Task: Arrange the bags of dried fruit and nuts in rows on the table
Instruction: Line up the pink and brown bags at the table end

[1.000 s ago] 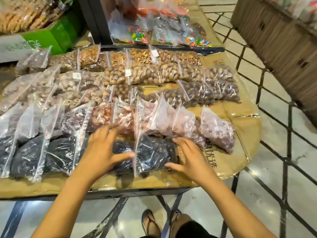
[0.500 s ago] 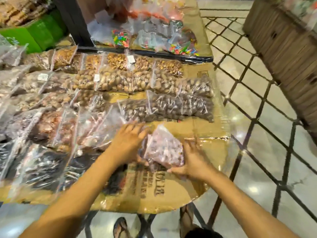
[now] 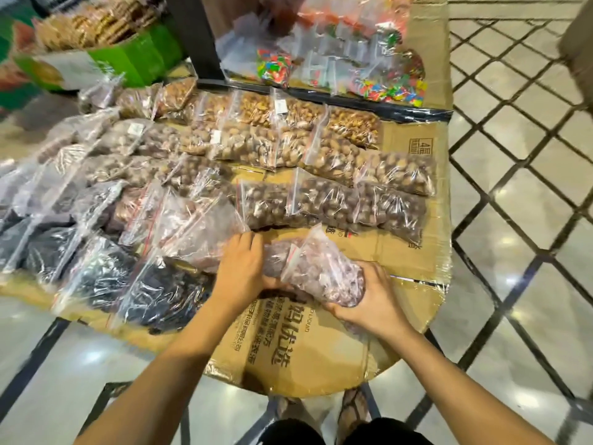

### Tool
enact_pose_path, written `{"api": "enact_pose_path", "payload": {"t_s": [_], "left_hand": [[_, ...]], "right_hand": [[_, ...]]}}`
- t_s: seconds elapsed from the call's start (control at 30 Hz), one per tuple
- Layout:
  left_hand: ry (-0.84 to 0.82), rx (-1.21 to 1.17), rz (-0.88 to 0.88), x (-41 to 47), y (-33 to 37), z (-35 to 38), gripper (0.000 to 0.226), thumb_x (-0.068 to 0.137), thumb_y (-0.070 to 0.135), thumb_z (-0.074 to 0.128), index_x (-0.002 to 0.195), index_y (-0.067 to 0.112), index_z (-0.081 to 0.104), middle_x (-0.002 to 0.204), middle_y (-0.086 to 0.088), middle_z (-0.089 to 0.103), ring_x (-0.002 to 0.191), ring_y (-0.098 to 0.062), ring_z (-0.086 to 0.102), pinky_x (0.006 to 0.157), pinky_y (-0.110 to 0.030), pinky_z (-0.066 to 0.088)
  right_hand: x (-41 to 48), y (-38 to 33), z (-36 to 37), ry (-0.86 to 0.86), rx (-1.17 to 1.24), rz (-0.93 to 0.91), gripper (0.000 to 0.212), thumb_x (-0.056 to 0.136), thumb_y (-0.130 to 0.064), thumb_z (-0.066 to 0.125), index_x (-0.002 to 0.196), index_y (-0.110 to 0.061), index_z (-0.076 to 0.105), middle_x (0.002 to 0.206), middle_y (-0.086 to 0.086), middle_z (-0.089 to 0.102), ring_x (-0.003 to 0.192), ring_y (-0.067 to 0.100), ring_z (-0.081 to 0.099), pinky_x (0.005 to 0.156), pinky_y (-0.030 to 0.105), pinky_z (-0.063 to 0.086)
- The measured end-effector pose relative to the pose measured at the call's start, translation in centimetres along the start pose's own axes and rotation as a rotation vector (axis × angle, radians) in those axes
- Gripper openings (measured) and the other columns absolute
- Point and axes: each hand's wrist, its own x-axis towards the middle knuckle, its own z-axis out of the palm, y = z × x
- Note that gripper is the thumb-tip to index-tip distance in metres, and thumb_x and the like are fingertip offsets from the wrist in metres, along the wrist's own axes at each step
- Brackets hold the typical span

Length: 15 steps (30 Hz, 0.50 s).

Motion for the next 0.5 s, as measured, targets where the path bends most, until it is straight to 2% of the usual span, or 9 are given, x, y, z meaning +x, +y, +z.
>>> {"api": "enact_pose_path", "payload": {"t_s": [0.07,0.1,0.17,0.23,0.27,0.33,0.4,0.5], "left_hand": [[0.021,-0.084,-0.033,0.2,0.6,0.4,0.077,0.049,0.051,0.086,0.096,-0.001,0.052,0.092,-0.013,0.053,0.082,-0.026,0.049,0.072,-0.035,0.041],[-0.005,-0.128,-0.015,0.3,0.6,0.5,0.078,0.054,0.055,0.081,0.101,0.0,0.052,0.097,-0.012,0.052,0.089,-0.027,0.048,0.078,-0.036,0.041],[-0.123,-0.179,0.058,0.4,0.2,0.6,0.094,0.059,0.073,0.066,0.12,0.004,0.049,0.116,-0.011,0.051,0.109,-0.028,0.046,0.099,-0.041,0.037],[-0.213,-0.154,0.083,0.3,-0.6,0.1,0.109,0.062,0.086,0.05,0.139,0.009,0.038,0.141,-0.013,0.042,0.135,-0.031,0.033,0.117,-0.049,0.02],[-0.188,-0.118,0.06,0.1,-1.2,-0.3,0.113,0.064,0.09,0.04,0.143,0.011,0.034,0.148,-0.015,0.036,0.141,-0.033,0.026,0.119,-0.053,0.011],[-0.023,-0.064,-0.061,-0.3,-2.6,-1.4,0.106,0.073,0.087,0.033,0.144,0.009,0.033,0.151,-0.018,0.033,0.143,-0.036,0.025,0.118,-0.056,0.011],[0.183,-0.063,-0.221,-0.6,-4.4,-2.9,0.085,0.084,0.068,0.05,0.14,0.005,0.039,0.144,-0.021,0.041,0.136,-0.037,0.037,0.115,-0.054,0.024],[0.296,-0.127,-0.419,-0.4,-7.0,-4.4,0.06,0.089,0.043,0.063,0.128,-0.001,0.049,0.121,-0.024,0.054,0.11,-0.039,0.052,0.092,-0.048,0.042]], "right_hand": [[0.2,0.6,-0.3,0.004,0.037,0.026,0.089,0.046,-0.056,0.078,0.122,-0.021,0.047,0.114,-0.002,0.045,0.112,0.014,0.041,0.095,0.036,0.04],[0.2,0.9,-0.5,0.011,0.049,0.04,0.087,0.046,-0.056,0.077,0.121,-0.021,0.047,0.114,-0.002,0.045,0.112,0.015,0.042,0.095,0.038,0.041],[0.4,1.2,-1.0,0.016,0.052,0.056,0.087,0.045,-0.055,0.075,0.12,-0.021,0.048,0.114,-0.002,0.045,0.112,0.017,0.043,0.095,0.037,0.041],[0.6,1.2,-1.4,-0.005,0.028,0.056,0.089,0.045,-0.057,0.073,0.122,-0.02,0.047,0.114,-0.002,0.044,0.112,0.014,0.042,0.094,0.034,0.04],[0.7,1.1,-1.6,-0.017,0.017,0.049,0.091,0.044,-0.057,0.073,0.123,-0.02,0.046,0.115,-0.002,0.044,0.111,0.012,0.041,0.093,0.031,0.038],[0.8,0.8,-1.7,-0.015,0.008,0.025,0.094,0.043,-0.056,0.071,0.125,-0.017,0.046,0.115,-0.002,0.043,0.109,0.006,0.036,0.089,0.026,0.033],[0.9,0.4,-1.8,0.001,0.007,0.015,0.094,0.043,-0.056,0.07,0.124,-0.015,0.047,0.113,-0.003,0.042,0.105,0.001,0.032,0.086,0.023,0.031],[1.4,-0.5,-2.3,-0.044,-0.013,0.019,0.095,0.045,-0.055,0.072,0.127,-0.018,0.044,0.113,-0.005,0.04,0.109,0.005,0.034,0.086,0.021,0.029]]}}
